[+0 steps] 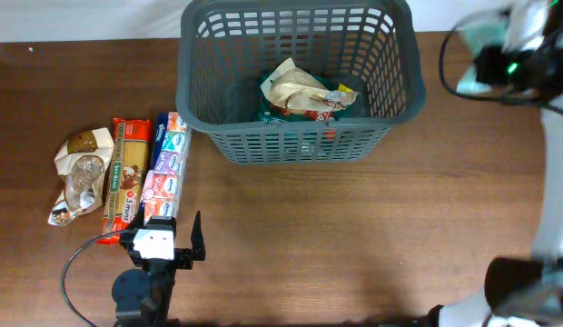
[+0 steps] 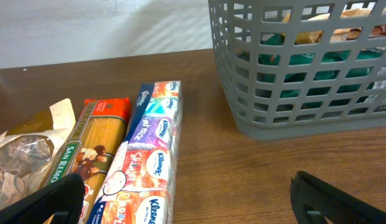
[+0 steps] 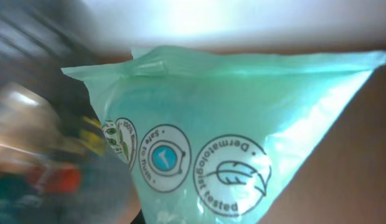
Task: Pack container
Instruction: 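Drop the wet-wipe pack into the basket and withdraw right arm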
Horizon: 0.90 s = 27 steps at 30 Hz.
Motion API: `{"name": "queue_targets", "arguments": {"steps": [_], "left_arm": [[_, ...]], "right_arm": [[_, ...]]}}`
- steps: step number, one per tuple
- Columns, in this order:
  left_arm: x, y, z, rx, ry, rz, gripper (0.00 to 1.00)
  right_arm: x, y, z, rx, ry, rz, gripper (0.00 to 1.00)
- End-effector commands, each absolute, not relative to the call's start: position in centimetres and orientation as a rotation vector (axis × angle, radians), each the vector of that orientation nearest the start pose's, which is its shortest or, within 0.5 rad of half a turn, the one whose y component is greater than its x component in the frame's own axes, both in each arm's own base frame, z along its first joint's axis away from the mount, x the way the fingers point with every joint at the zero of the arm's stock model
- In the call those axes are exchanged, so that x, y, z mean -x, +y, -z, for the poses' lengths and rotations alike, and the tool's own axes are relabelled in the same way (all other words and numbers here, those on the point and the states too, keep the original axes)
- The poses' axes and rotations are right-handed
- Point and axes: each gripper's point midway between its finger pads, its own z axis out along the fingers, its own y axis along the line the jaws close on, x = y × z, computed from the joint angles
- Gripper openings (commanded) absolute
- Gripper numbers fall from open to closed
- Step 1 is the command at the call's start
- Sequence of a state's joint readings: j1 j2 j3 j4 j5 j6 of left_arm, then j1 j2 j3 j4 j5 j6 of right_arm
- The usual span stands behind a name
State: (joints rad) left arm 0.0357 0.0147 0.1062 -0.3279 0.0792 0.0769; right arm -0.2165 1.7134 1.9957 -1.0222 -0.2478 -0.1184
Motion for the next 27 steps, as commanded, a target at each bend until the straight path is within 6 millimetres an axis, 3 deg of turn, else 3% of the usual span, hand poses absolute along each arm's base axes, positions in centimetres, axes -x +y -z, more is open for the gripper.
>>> {"name": "queue_targets", "arguments": {"steps": [1,2,5,8,10,15,18,21,23,27], "left_arm": [[-23.3,-0.7,-14.2,-0.09,1.798,0.01,0.99],[-23.3,-0.7,-14.2,-0.09,1.798,0.01,0.99],[-23.3,-0.7,-14.2,-0.09,1.798,0.01,0.99],[-23.3,-0.7,-14.2,-0.09,1.798,0.01,0.99],[-23.3,-0.7,-14.2,-0.09,1.798,0.01,0.99],[-23.3,-0.7,-14.2,-0.09,1.798,0.01,0.99],[-23.3,-0.7,-14.2,-0.09,1.798,0.01,0.99],[-23.3,-0.7,-14.2,-0.09,1.798,0.01,0.99],[-23.3,-0.7,-14.2,-0.09,1.798,0.01,0.99],[-23.3,-0.7,-14.2,-0.09,1.798,0.01,0.99]], "right_arm": [[-43.7,1.4,-41.3,0.214,2.101,-0.259,0.04],[-43.4,3.3,-42.4,0.274,2.067,-0.269,0.04],[-43.1,8.1,-43.3,0.442,2.011,-0.277,0.04],[-43.9,12.4,-41.4,0.57,2.02,-0.235,0.04],[-45.7,14.2,-39.0,0.636,2.047,-0.145,0.04],[-51.5,16.3,-31.8,0.659,2.129,-0.021,0.04],[-53.6,16.8,-27.3,0.644,2.201,-0.036,0.04],[-54.2,17.6,-23.1,0.636,2.292,-0.086,0.04],[-53.9,18.6,-21.3,0.671,2.327,-0.136,0.04],[-53.7,19.1,-20.0,0.689,2.356,-0.129,0.06]]}}
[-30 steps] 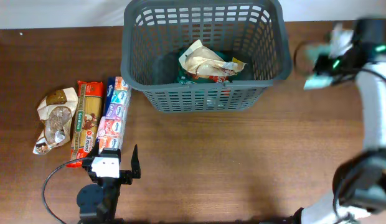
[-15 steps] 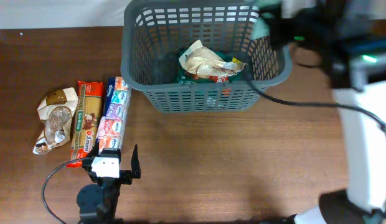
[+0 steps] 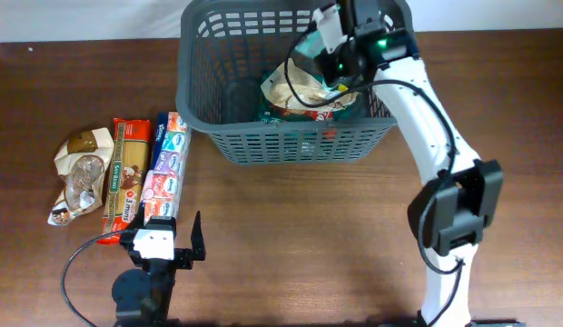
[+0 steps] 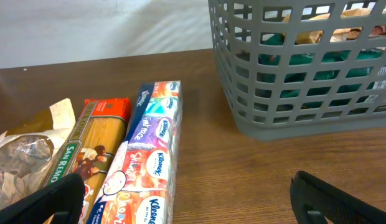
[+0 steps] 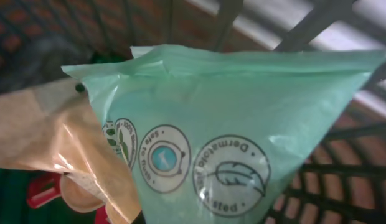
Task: Pack container
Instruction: 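Drop the wet-wipe pack into the basket and withdraw right arm, then grasp the stack of Kleenex tissue packs with the left gripper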
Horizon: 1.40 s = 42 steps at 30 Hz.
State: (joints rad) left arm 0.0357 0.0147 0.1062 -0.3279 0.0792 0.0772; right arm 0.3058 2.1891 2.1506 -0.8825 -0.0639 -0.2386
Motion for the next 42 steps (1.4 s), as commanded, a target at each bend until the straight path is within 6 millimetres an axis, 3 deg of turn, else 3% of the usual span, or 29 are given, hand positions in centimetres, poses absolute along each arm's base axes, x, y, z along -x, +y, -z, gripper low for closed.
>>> {"name": "queue_targets", "arguments": {"steps": [1,2,3,4,6,8,11,14,16,18,21,23,26,28,31,35,36,39,42], "left_arm": [[-23.3,-0.7,-14.2,-0.09,1.798,0.01,0.99],[-23.3,-0.7,-14.2,-0.09,1.798,0.01,0.99],[-23.3,-0.7,-14.2,-0.09,1.798,0.01,0.99],[-23.3,-0.7,-14.2,-0.09,1.798,0.01,0.99],[-23.3,-0.7,-14.2,-0.09,1.798,0.01,0.99],[-23.3,-0.7,-14.2,-0.09,1.798,0.01,0.99],[-23.3,-0.7,-14.2,-0.09,1.798,0.01,0.99],[-23.3,-0.7,-14.2,-0.09,1.798,0.01,0.99],[-23.3,-0.7,-14.2,-0.09,1.798,0.01,0.99],[-23.3,-0.7,-14.2,-0.09,1.798,0.01,0.99],[-23.3,-0.7,-14.2,-0.09,1.798,0.01,0.99],[-23.3,-0.7,-14.2,-0.09,1.798,0.01,0.99],[-23.3,-0.7,-14.2,-0.09,1.798,0.01,0.99],[-23.3,-0.7,-14.2,-0.09,1.798,0.01,0.99],[-23.3,-0.7,-14.2,-0.09,1.798,0.01,0.99],[-23.3,-0.7,-14.2,-0.09,1.798,0.01,0.99],[-23.3,-0.7,-14.2,-0.09,1.798,0.01,0.99],[-23.3,-0.7,-14.2,-0.09,1.798,0.01,0.99],[-23.3,-0.7,-14.2,-0.09,1.798,0.01,0.99]], "right_arm": [[-53.7,19.1,-19.8,0.69,2.359,-0.129,0.09],[-53.7,19.1,-19.7,0.692,2.361,-0.129,0.2],[-53.7,19.1,-19.6,0.692,2.364,-0.129,0.37],[-53.7,19.1,-19.5,0.693,2.368,-0.128,0.46],[-53.6,19.0,-19.6,0.692,2.371,-0.123,0.55],[-53.3,18.7,-21.1,0.684,2.353,-0.117,0.66],[-52.8,16.9,-25.8,0.635,2.296,-0.024,0.71],[-51.6,13.9,-32.6,0.545,2.204,0.043,0.72],[-50.2,11.1,-37.2,0.47,2.133,0.061,0.74],[-48.0,6.4,-41.6,0.362,2.074,0.107,0.74],[-45.5,0.0,-44.6,0.156,2.048,0.146,0.77],[-43.9,-3.9,-45.5,0.045,2.044,0.17,0.79],[-41.6,-9.4,-44.8,-0.105,2.093,0.205,0.79],[-39.7,-13.7,-42.8,-0.28,2.162,0.215,0.81],[-38.8,-16.8,-40.0,-0.379,2.225,0.22,0.85],[-38.7,-18.0,-35.7,-0.426,2.304,0.076,0.91],[-38.5,-18.2,-34.4,-0.439,2.328,0.044,0.99],[-38.1,-18.3,-31.7,-0.473,2.39,0.001,0.99],[-37.8,-18.2,-30.2,-0.487,2.426,-0.015,0.99]]}}
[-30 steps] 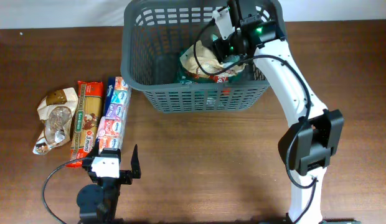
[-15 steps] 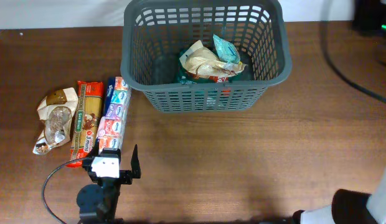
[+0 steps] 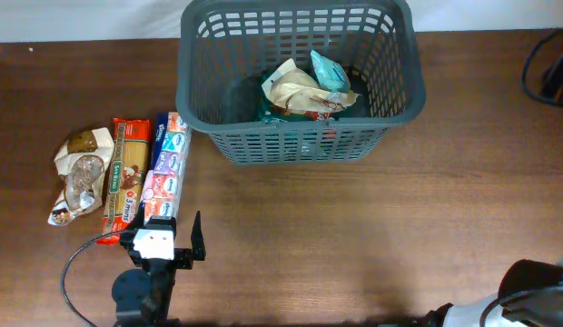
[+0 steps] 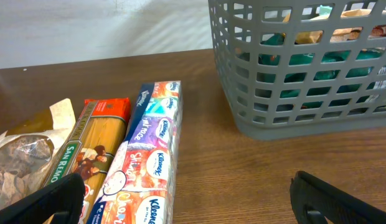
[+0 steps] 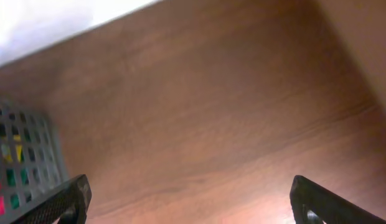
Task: Pack container
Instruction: 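Grasp the stack of Kleenex tissue packs with the left gripper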
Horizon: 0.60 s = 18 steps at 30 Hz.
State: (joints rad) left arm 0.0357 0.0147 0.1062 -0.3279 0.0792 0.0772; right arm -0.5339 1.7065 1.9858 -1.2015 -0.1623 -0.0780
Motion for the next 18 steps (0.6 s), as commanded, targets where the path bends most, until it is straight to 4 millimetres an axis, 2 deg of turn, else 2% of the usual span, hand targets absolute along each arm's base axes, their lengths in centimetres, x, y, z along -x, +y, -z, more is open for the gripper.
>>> {"name": "queue_targets", "arguments": {"steps": [1,11,16,18], "left_arm": [[-23.3,-0.7,-14.2,-0.09,1.798,0.01,0.99],[-23.3,-0.7,-14.2,-0.09,1.796,0.008,0.99],[-23.1,-0.6,-15.6,-0.076,1.781,0.007,0.99],[-22.5,0.7,-16.7,0.017,1.822,-0.029,0.99]], "right_arm": [[-37.7,-18.2,-29.9,-0.49,2.434,-0.018,0.99],[-37.7,-18.1,-29.4,-0.494,2.445,-0.023,0.99],[-37.7,-18.1,-29.4,-0.494,2.445,-0.023,0.99],[-37.7,-18.1,-29.4,-0.494,2.445,-0.023,0.99]]}}
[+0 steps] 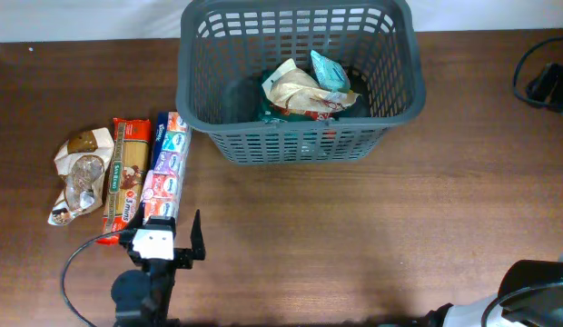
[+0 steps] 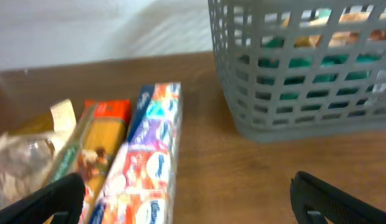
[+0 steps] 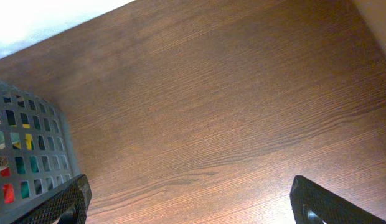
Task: Pack container
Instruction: 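Grasp the stack of Kleenex tissue packs with the left gripper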
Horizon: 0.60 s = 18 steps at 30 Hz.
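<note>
The grey plastic basket [image 1: 300, 145] stands at the table's far middle. Inside lie a tan crinkled bag [image 1: 295, 89], a mint-green wipes pack [image 1: 330, 69] and dark green items beneath. On the left of the table lie a Kleenex tissue pack [image 1: 165, 168], a spaghetti pack [image 1: 125, 177] and a clear bag of brown food [image 1: 77, 173]. My left gripper [image 2: 187, 202] is open near the table's front left, just behind the tissue pack [image 2: 146, 162]. My right gripper [image 3: 190, 202] is open over bare table to the right of the basket [image 3: 31, 155].
A black cable [image 1: 77, 272] loops from the left arm's base at the front edge. Dark wood table [image 1: 372, 236] stretches across the front and right. A white wall runs behind the basket.
The left wrist view has blurred and shifted slightly, so the left arm has begun to stir. The right gripper has shifted a little beside the basket. The items lie as before.
My right gripper held the mint-green wipes pack off to the right of the basket, then over the basket above the tan bag. Later the pack lay in the basket and the gripper was open, out over the table at the right, where it stays.
</note>
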Motion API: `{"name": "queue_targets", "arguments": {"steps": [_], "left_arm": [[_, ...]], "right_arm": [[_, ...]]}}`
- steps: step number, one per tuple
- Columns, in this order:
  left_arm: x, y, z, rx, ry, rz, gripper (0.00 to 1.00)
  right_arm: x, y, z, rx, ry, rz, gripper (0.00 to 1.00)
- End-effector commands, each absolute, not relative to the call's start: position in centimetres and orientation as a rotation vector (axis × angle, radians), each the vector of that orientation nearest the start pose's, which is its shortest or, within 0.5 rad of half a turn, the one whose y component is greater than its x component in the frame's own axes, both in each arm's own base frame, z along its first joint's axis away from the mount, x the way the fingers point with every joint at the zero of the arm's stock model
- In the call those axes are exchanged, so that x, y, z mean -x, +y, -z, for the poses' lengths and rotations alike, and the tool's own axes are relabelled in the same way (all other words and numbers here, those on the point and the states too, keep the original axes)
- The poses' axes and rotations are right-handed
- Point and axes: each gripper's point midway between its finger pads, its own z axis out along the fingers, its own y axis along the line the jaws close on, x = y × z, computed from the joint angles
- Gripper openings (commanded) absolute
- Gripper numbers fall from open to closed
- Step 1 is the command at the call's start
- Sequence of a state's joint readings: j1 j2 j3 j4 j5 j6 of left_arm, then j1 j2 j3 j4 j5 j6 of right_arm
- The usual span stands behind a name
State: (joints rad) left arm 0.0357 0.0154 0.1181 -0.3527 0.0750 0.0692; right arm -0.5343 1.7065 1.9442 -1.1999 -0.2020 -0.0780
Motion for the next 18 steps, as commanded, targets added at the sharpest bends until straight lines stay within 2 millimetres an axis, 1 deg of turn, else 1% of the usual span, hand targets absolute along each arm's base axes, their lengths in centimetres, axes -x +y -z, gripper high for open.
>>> {"name": "queue_targets", "arguments": {"steps": [1,4,7,9,12,15,18], "left_arm": [[-22.2,1.7,-17.4,0.066,1.849,-0.073,0.99],[-22.1,3.2,-20.1,0.124,1.932,-0.16,0.99],[-23.6,4.0,-22.3,0.148,2.058,-0.207,0.99],[-25.1,4.4,-23.3,0.159,2.159,-0.223,0.99],[-27.8,5.6,-24.8,0.197,2.305,-0.24,0.99],[-30.5,6.8,-25.4,0.233,2.434,-0.229,0.99],[-33.0,7.5,-25.4,0.25,2.529,-0.218,0.99]], "right_arm": [[-37.7,-18.1,-29.4,-0.494,2.445,-0.023,0.99],[-37.7,-18.1,-29.4,-0.494,2.445,-0.023,0.99],[-37.7,-18.1,-29.4,-0.494,2.445,-0.023,0.99],[-37.7,-18.1,-29.4,-0.494,2.445,-0.023,0.99],[-37.7,-18.1,-29.4,-0.494,2.445,-0.023,0.99],[-37.7,-18.1,-29.4,-0.494,2.445,-0.023,0.99],[-37.7,-18.1,-29.4,-0.494,2.445,-0.023,0.99]]}}
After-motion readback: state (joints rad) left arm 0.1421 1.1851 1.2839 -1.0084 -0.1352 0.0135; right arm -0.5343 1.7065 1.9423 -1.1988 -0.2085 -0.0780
